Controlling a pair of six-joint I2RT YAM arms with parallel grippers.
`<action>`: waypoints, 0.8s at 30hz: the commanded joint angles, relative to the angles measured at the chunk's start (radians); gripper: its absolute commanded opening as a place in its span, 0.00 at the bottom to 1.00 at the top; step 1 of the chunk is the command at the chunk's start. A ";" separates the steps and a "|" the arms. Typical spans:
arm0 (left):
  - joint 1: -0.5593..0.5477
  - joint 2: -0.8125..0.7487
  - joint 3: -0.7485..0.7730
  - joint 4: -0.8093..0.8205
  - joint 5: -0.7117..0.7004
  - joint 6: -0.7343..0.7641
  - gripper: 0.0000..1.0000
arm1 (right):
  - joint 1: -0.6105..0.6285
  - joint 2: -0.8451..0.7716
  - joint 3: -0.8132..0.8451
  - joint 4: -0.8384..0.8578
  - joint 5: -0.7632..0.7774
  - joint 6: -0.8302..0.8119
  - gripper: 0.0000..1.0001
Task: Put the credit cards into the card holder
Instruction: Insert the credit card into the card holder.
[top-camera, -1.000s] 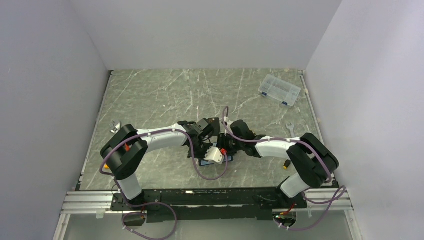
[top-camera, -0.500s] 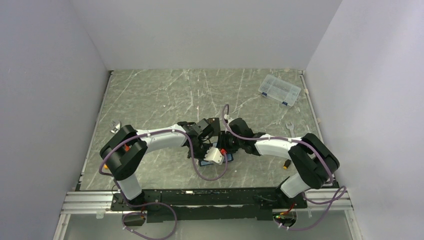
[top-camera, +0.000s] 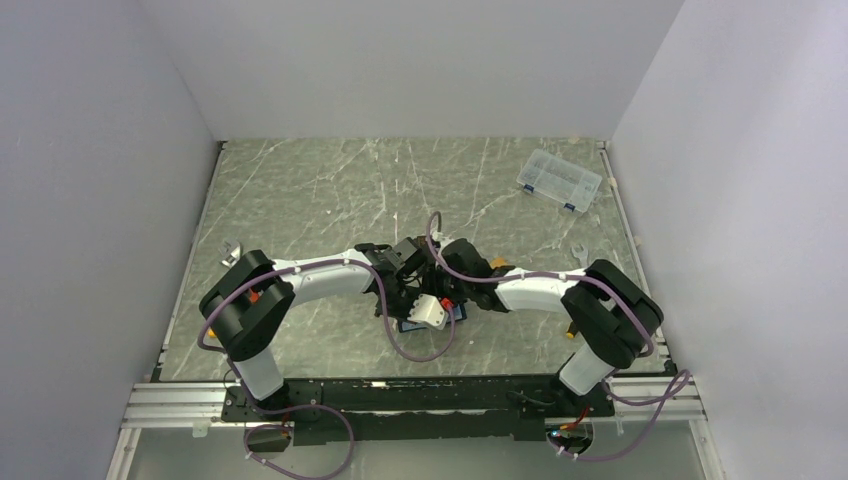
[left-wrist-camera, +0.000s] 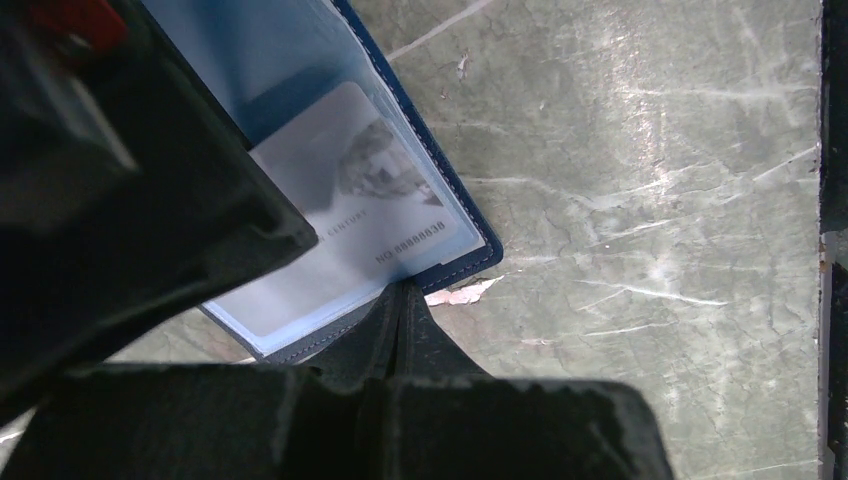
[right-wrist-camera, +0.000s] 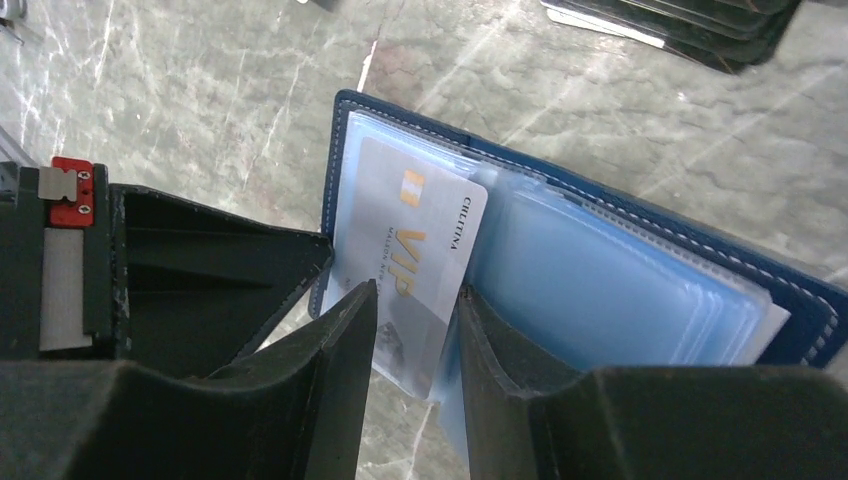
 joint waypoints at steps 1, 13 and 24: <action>-0.005 0.050 -0.056 0.004 -0.043 0.013 0.00 | 0.043 0.044 0.037 -0.033 0.039 0.003 0.38; -0.003 0.039 -0.065 0.005 -0.057 0.016 0.00 | -0.006 -0.036 0.016 -0.101 0.067 -0.031 0.39; -0.003 0.039 -0.060 0.004 -0.064 0.020 0.00 | -0.022 -0.087 -0.049 -0.017 0.012 0.014 0.32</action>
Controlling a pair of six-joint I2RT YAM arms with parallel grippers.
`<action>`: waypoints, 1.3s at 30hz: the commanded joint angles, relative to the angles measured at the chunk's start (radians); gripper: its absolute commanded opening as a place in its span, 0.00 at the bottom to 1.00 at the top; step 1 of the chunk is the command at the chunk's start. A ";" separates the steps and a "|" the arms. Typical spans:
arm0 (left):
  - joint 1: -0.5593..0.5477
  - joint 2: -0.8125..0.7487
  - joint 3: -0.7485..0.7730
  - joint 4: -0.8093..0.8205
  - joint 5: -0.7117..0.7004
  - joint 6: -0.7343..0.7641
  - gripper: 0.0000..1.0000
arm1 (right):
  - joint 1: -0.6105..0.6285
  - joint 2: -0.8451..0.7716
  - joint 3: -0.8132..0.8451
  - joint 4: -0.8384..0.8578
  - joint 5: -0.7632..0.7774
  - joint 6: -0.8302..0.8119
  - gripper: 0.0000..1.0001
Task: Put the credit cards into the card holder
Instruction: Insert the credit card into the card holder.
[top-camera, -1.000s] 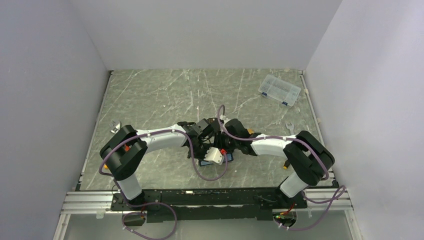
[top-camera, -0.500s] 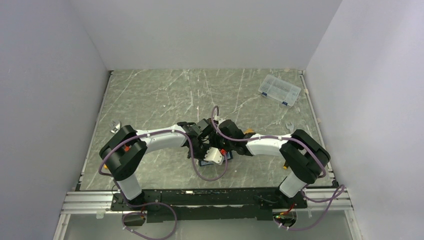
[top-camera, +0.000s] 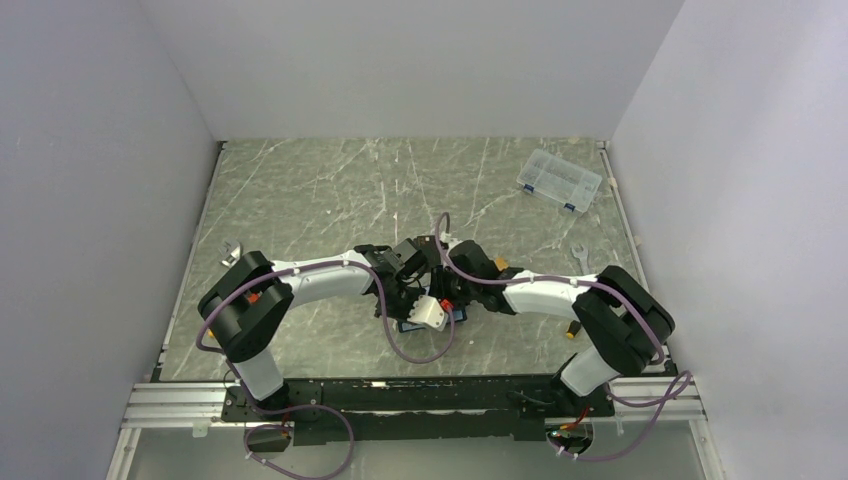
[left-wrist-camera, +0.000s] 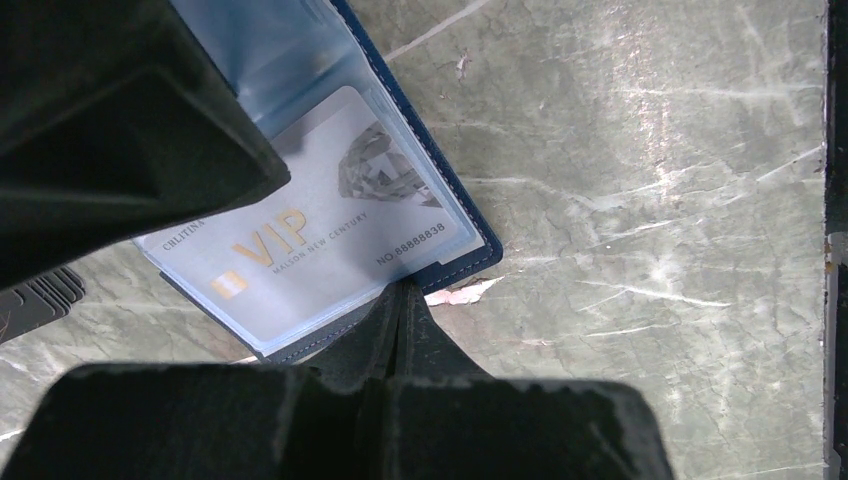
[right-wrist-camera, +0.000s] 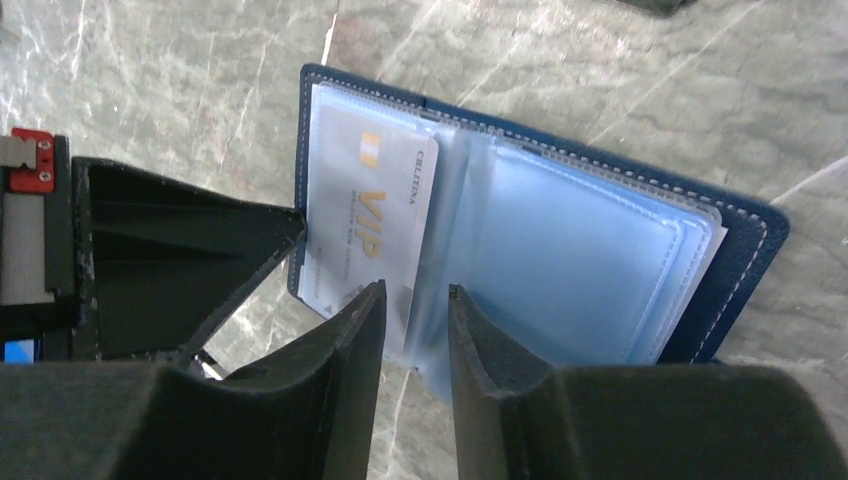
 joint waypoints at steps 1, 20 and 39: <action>0.000 0.048 -0.050 -0.007 -0.053 0.019 0.00 | -0.009 -0.040 -0.036 0.052 -0.029 0.028 0.28; 0.000 0.046 -0.055 -0.003 -0.056 0.024 0.00 | -0.029 0.036 -0.036 0.147 -0.035 0.063 0.00; 0.020 0.043 -0.028 -0.006 -0.056 0.028 0.00 | -0.019 -0.022 -0.062 0.126 -0.054 0.075 0.00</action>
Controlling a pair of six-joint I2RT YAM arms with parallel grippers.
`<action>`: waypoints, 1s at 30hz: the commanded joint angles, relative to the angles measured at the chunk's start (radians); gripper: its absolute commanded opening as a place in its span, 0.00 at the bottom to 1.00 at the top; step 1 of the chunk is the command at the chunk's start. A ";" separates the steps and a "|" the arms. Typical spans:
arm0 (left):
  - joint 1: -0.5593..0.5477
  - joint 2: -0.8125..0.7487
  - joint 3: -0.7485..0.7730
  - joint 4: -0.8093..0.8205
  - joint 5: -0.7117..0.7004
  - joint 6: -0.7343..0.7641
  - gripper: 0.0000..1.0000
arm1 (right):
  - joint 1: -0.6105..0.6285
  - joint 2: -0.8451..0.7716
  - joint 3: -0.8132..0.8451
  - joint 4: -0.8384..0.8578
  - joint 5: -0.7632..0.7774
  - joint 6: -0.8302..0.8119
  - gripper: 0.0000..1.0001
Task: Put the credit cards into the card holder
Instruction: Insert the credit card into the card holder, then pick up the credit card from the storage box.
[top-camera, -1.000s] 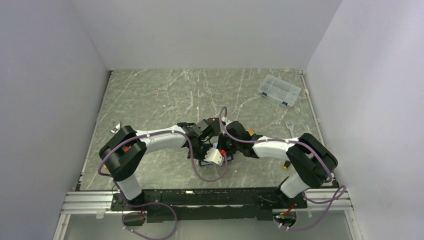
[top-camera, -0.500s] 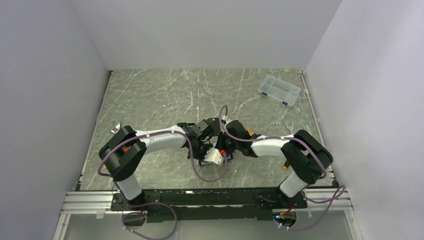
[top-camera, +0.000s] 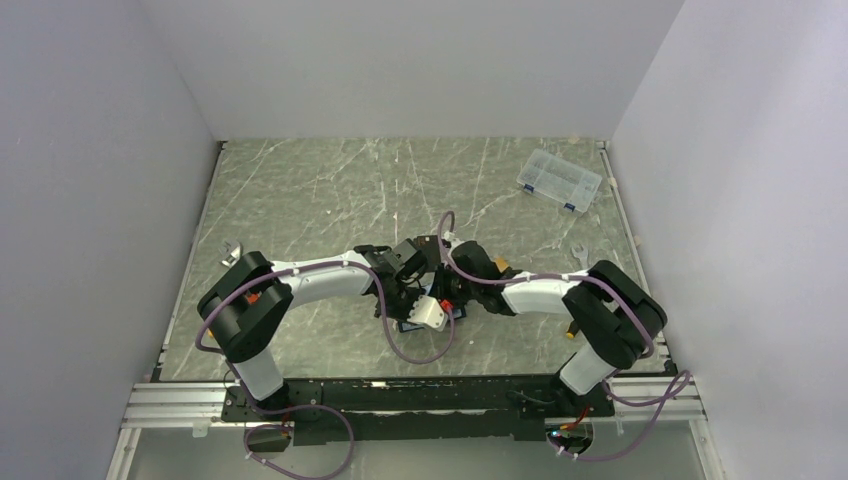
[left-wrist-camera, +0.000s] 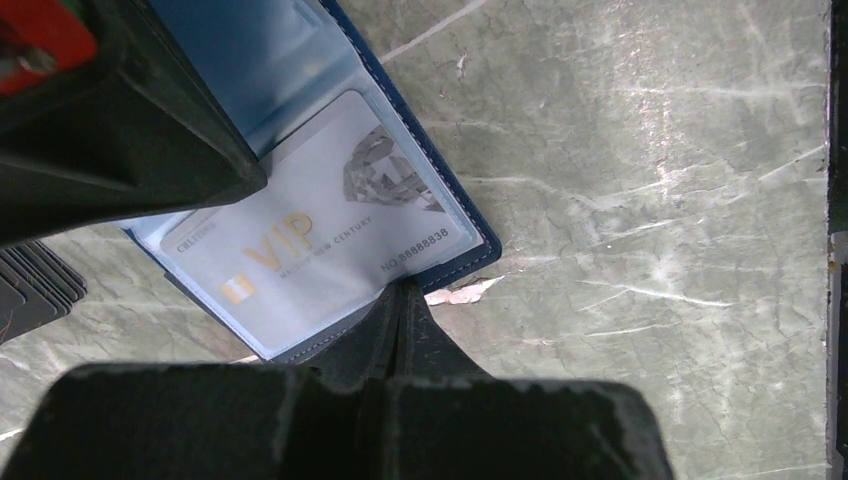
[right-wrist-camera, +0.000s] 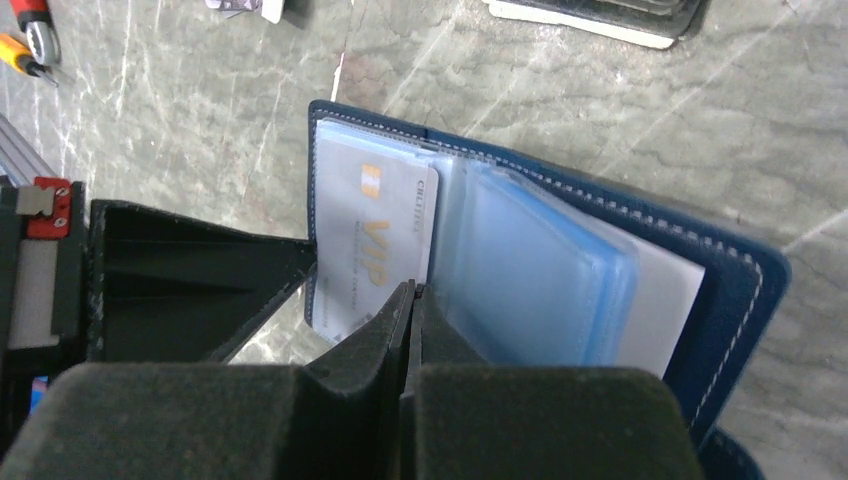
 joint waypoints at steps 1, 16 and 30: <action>0.032 0.044 -0.014 -0.024 -0.039 0.022 0.00 | -0.013 -0.092 -0.033 -0.045 -0.004 0.001 0.00; 0.253 0.040 0.289 -0.269 0.195 -0.091 0.03 | -0.151 -0.237 0.087 -0.220 0.013 -0.089 0.34; 0.380 0.256 0.564 -0.083 0.366 -0.438 0.12 | -0.298 0.044 0.297 -0.159 0.012 -0.159 0.63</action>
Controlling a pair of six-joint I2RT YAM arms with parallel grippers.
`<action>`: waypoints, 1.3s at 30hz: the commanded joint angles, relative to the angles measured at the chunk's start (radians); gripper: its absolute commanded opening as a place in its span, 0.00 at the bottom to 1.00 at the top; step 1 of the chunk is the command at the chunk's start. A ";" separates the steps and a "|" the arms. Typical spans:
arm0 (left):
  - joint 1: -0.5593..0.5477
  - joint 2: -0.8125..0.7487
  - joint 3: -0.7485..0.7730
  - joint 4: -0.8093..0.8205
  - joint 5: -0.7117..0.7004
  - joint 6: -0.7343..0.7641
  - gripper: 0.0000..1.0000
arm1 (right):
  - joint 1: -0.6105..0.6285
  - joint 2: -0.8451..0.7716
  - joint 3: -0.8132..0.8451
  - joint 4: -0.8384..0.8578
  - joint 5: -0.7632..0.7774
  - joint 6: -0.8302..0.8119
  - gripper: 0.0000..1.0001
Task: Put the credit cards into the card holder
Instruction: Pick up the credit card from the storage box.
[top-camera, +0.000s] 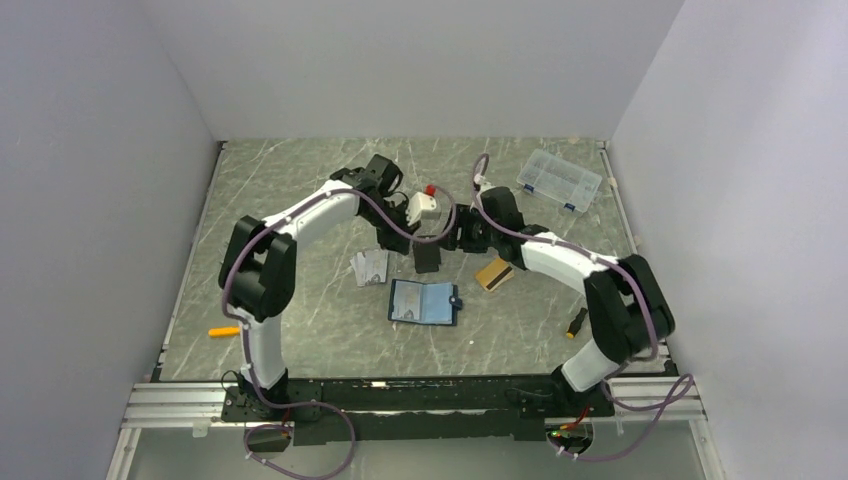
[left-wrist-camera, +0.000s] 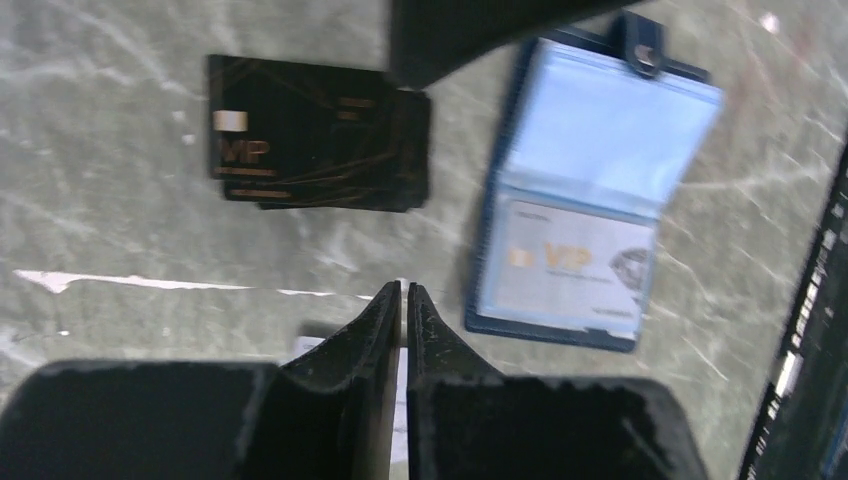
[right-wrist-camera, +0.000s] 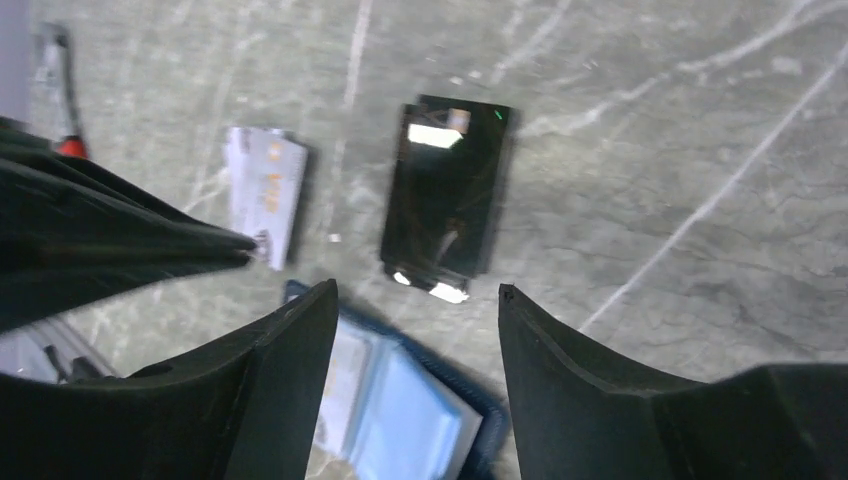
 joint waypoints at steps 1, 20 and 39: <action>0.047 0.065 0.046 0.162 0.059 -0.163 0.12 | -0.027 0.119 0.020 0.067 -0.004 -0.006 0.64; -0.003 0.122 -0.083 0.430 -0.052 -0.008 0.10 | -0.098 0.349 -0.048 0.353 -0.193 0.212 0.49; -0.058 0.131 -0.111 0.436 -0.161 0.069 0.09 | -0.107 0.406 -0.131 0.525 -0.281 0.328 0.44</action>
